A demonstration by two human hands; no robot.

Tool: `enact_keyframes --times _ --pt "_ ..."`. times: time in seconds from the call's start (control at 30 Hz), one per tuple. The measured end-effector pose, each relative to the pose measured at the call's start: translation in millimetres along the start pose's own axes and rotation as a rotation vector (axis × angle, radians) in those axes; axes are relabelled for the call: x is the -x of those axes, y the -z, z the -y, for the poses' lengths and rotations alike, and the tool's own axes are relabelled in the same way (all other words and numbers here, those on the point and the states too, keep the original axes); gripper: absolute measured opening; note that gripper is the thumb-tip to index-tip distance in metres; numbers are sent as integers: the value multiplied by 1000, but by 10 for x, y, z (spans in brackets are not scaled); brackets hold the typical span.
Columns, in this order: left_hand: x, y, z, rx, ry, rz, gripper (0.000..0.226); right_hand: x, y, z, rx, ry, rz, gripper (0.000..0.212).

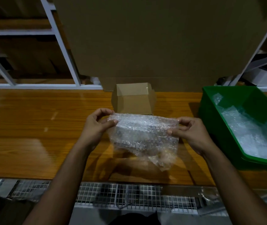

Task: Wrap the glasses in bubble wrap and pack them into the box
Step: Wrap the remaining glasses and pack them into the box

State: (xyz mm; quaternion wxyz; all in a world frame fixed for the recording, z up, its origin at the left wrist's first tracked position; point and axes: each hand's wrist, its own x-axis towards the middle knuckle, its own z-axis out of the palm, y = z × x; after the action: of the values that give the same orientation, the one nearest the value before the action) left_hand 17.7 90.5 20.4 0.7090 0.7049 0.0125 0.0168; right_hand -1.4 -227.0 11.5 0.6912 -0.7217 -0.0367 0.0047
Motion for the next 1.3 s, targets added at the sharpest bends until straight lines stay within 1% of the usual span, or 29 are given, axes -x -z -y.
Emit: enact_keyframes --times 0.1,0.13,0.2,0.23,0.3,0.37,0.4,0.43,0.47,0.5,0.53,0.57,0.6,0.63,0.67,0.73,0.8,0.83,0.87,0.93,0.97,1.0,1.07,1.1,1.2,1.27,1.3 --pt "-12 73 -195 -244 -17 30 36 -51 -12 152 28 68 90 16" --pt "-28 86 -253 -350 -44 26 38 -66 -11 204 44 84 134 13" --pt "-54 57 -360 -565 -134 64 51 -102 -7 297 92 100 226 15" --pt "-56 7 -409 -656 -166 127 61 -117 -15 347 122 101 274 16" --pt "-56 -141 -483 -767 -166 320 79 -152 -65 448 186 111 367 17" --pt "-81 -310 -503 -775 -156 511 87 -187 -144 513 239 116 413 14" --pt "-99 -380 -500 -754 -153 583 84 -201 -174 535 242 119 422 12" --pt "-114 -434 -491 -730 -152 633 73 -224 -190 530 223 117 415 14" --pt "-133 -464 -467 -702 -151 661 56 -242 -195 522 165 97 409 21" --pt "-146 -483 -437 -642 -139 673 39 -267 -180 489 48 42 402 34" --pt "-146 -486 -399 -538 -106 661 27 -282 -160 447 -141 -62 414 53" --pt "-130 -483 -369 -404 -58 628 21 -267 -150 395 -385 -186 452 71" --pt "-103 -484 -343 -266 -5 584 18 -231 -159 323 -610 -291 501 84" --pt "-84 -480 -303 -150 40 527 17 -199 -171 216 -780 -355 544 88" --pt "-72 -482 -259 -65 73 460 15 -170 -195 102 -883 -390 586 89" --pt "-63 -498 -138 10 107 277 9 -65 -294 -78 -909 -379 615 91" --pt "-55 -513 -15 27 130 95 10 41 -441 -168 -736 -335 538 105" --pt "-47 -524 37 26 142 31 12 88 -509 -143 -600 -324 456 109" --pt "-30 -535 80 22 152 -10 15 104 -566 -116 -461 -320 390 103" --pt "19 -559 112 16 157 -26 19 91 -688 -90 -274 -292 245 65" --pt "38 -548 114 14 156 -14 21 82 -725 -82 -213 -278 180 51" --pt "54 -527 108 16 153 11 23 61 -731 -102 -172 -276 129 42" --pt "65 -441 88 36 130 105 27 42 -683 -103 -135 -272 93 25" --pt "73 -387 68 60 118 152 29 42 -640 -93 -119 -264 93 21" --pt "93 -244 15 161 70 232 29 33 -511 1 -125 -216 79 22" --pt "93 -193 -45 164 23 243 25 22 -456 102 -168 -119 86 18" --pt "90 -173 -59 142 -12 257 20 24 -435 163 -191 -66 126 18"
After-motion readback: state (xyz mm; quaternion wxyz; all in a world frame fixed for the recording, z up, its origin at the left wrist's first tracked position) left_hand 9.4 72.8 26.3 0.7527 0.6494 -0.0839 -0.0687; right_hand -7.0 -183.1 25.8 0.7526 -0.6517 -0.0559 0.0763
